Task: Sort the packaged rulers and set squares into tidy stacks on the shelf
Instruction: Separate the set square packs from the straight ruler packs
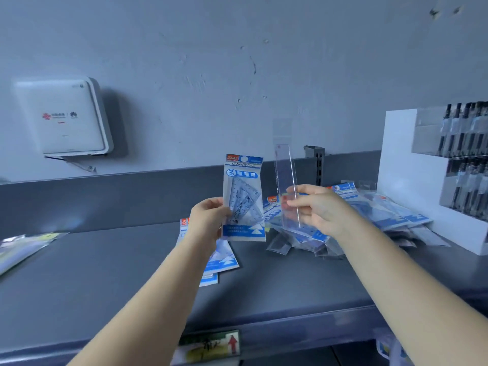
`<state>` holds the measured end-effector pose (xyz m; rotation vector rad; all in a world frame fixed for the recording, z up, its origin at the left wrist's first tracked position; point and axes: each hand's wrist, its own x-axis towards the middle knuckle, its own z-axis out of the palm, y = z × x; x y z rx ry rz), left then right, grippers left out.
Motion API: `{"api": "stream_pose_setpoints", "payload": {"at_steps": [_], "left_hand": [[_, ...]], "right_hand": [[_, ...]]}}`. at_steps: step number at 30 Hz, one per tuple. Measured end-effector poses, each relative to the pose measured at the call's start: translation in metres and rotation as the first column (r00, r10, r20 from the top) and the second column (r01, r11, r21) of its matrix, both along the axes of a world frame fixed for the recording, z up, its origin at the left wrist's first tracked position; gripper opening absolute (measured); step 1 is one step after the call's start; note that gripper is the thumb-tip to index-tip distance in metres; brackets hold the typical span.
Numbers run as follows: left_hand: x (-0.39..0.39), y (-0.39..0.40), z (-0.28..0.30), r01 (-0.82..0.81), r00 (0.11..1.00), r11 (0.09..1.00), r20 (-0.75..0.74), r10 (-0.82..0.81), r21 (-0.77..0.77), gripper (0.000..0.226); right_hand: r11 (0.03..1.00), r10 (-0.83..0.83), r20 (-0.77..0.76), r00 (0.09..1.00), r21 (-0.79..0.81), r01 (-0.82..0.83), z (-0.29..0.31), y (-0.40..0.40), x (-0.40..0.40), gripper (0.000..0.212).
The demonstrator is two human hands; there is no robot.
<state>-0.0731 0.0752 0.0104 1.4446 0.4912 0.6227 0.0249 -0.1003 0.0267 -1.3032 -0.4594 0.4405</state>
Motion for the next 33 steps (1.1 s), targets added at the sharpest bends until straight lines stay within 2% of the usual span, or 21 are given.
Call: {"api": "stream_pose_setpoints", "payload": {"at_steps": [4,7,11,14,17,19,22,26,30,33], "left_hand": [[-0.026,0.033,-0.009,-0.072,0.994,0.991,-0.068,0.080,0.110,0.022],[-0.048,0.059,-0.015,-0.100,0.992,0.982,-0.056,0.110,0.162,0.041],[-0.078,0.090,-0.016,-0.103,0.987,0.914,-0.074,0.143,0.392,0.032],[-0.106,0.125,-0.017,-0.103,0.952,0.742,-0.152,0.268,0.662,0.028],[-0.135,0.160,-0.018,-0.030,0.879,0.475,-0.203,0.431,0.879,0.029],[-0.158,0.190,-0.015,0.020,0.840,0.331,-0.195,0.506,0.943,0.029],[-0.190,0.240,-0.012,0.092,0.784,0.211,-0.202,0.588,0.973,0.029],[-0.228,0.306,-0.013,0.088,0.745,0.194,-0.194,0.638,0.977,0.028],[-0.259,0.348,-0.016,0.013,0.752,0.306,-0.211,0.624,0.952,0.027],[-0.272,0.367,-0.019,-0.033,0.762,0.362,-0.211,0.612,0.931,0.028]], "right_hand": [[0.993,0.104,-0.018,0.994,0.051,-0.103,-0.003,0.028,-0.029,0.024],[0.990,0.135,-0.004,0.991,0.036,-0.135,-0.008,0.049,-0.050,0.023],[0.992,0.127,0.030,0.991,-0.014,-0.127,-0.014,0.080,-0.080,0.022],[0.986,0.167,0.019,0.986,-0.029,-0.167,-0.017,0.117,-0.108,0.023],[0.976,0.206,0.019,0.978,-0.073,-0.204,-0.017,0.157,-0.135,0.022],[0.969,0.231,0.006,0.973,-0.098,-0.229,-0.016,0.189,-0.155,0.022],[0.954,0.261,0.003,0.965,-0.152,-0.258,-0.016,0.238,-0.186,0.022],[0.932,0.302,0.026,0.953,-0.220,-0.289,-0.016,0.301,-0.224,0.023],[0.921,0.329,0.043,0.943,-0.237,-0.310,-0.015,0.352,-0.254,0.027],[0.946,0.299,0.088,0.950,-0.157,-0.284,-0.009,0.383,-0.270,0.026]]}}
